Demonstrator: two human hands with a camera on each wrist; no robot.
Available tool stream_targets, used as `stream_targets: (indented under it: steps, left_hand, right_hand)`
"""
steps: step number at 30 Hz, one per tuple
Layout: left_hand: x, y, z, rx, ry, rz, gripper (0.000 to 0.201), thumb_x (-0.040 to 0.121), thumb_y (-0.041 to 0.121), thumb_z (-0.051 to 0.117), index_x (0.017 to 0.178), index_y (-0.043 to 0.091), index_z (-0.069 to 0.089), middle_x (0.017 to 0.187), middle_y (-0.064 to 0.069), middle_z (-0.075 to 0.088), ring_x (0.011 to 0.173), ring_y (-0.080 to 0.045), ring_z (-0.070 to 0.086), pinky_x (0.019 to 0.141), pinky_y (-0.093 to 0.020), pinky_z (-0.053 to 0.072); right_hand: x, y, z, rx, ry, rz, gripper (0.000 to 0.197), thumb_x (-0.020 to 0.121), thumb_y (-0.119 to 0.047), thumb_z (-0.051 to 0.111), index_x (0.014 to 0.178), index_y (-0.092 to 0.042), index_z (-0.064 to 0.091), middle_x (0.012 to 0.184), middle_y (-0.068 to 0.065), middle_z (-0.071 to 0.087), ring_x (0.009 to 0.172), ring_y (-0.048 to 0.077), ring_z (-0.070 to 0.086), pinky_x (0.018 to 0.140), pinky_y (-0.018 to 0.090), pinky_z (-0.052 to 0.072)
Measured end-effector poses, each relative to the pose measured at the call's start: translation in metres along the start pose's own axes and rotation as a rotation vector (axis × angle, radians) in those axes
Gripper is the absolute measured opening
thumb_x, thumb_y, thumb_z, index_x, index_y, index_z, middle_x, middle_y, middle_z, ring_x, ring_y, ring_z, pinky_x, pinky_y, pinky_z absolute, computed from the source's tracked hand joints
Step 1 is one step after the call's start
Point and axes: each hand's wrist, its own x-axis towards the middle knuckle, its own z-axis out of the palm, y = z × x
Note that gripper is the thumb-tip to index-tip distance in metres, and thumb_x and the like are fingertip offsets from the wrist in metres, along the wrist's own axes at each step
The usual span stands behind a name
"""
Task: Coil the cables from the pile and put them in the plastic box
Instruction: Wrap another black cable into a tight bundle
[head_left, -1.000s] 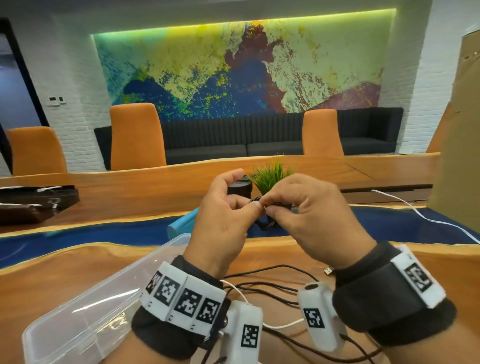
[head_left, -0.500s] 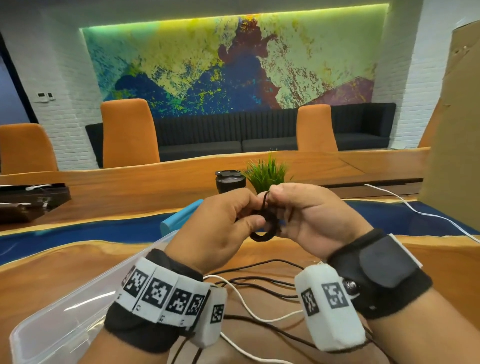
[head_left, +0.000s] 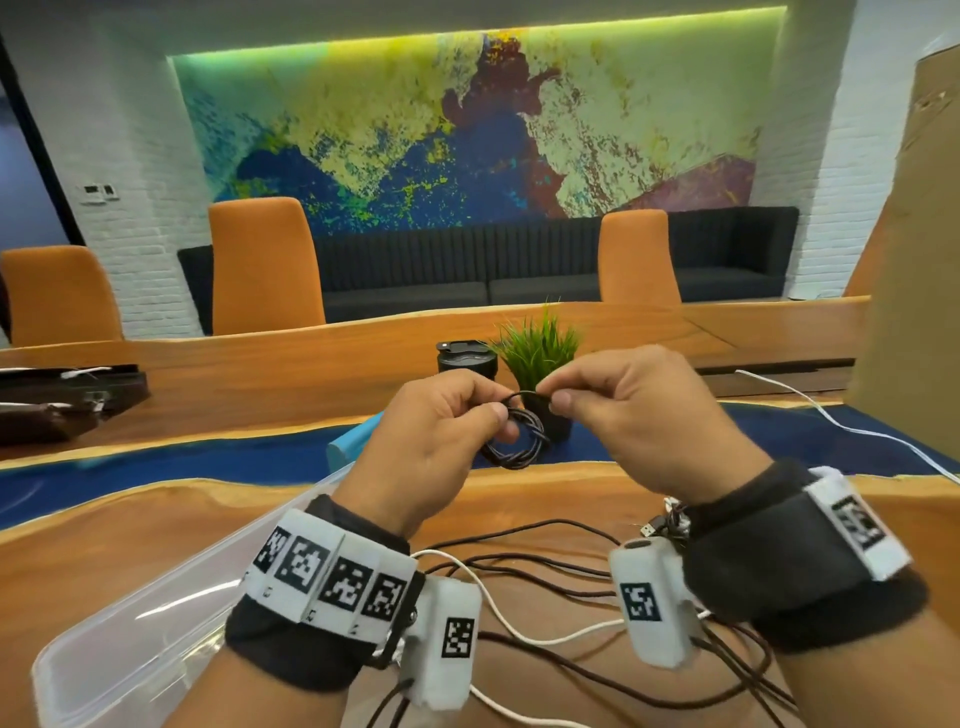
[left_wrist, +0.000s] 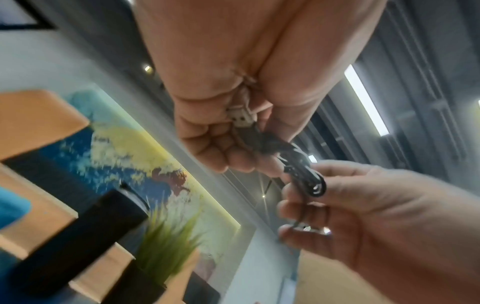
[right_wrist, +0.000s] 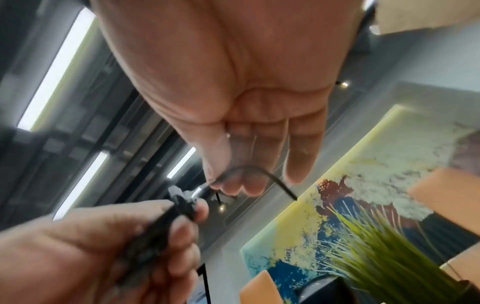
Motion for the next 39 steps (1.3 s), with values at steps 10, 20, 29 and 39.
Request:
stream_targets:
  steps: [10, 20, 29, 39]
  left_hand:
    - [0.001, 0.001, 0.000, -0.152, 0.007, 0.065, 0.016, 0.095, 0.007, 0.062, 0.105, 0.017, 0.068, 0.093, -0.004, 0.075, 0.091, -0.017, 0.072, 0.081, -0.031, 0.058]
    - [0.000, -0.006, 0.007, -0.070, 0.111, 0.288, 0.018, 0.090, 0.003, 0.065, 0.099, 0.018, 0.071, 0.093, 0.004, 0.073, 0.092, -0.012, 0.068, 0.081, -0.020, 0.053]
    - [-0.002, -0.006, 0.016, 0.177, 0.425, 0.492, 0.016, 0.092, 0.014, 0.063, 0.105, 0.016, 0.072, 0.097, 0.000, 0.070, 0.093, -0.013, 0.066, 0.083, -0.027, 0.054]
    - [0.000, -0.002, 0.000, 0.264, 0.286, 0.131, 0.022, 0.097, 0.018, 0.057, 0.116, 0.028, 0.061, 0.085, 0.013, 0.066, 0.083, -0.004, 0.064, 0.067, -0.010, 0.049]
  right_hand:
    - [0.000, -0.006, 0.021, 0.691, -0.099, 0.395, 0.010, 0.094, -0.005, 0.056, 0.095, -0.003, 0.066, 0.077, 0.008, 0.070, 0.061, 0.013, 0.063, 0.056, 0.029, 0.049]
    - [0.000, 0.001, 0.028, 1.507, -0.440, 0.703, 0.027, 0.056, -0.012, 0.073, 0.081, -0.010, 0.066, 0.073, 0.003, 0.058, 0.061, 0.014, 0.043, 0.057, 0.025, 0.027]
    - [-0.002, -0.005, 0.029, 1.481, -0.471, 0.507, 0.020, 0.071, -0.031, 0.065, 0.073, -0.011, 0.062, 0.083, 0.003, 0.055, 0.080, 0.020, 0.049, 0.063, 0.033, 0.036]
    - [-0.001, -0.014, 0.009, 0.530, 0.014, 0.298, 0.015, 0.096, -0.010, 0.058, 0.099, -0.014, 0.072, 0.074, 0.007, 0.066, 0.057, 0.010, 0.059, 0.053, 0.025, 0.055]
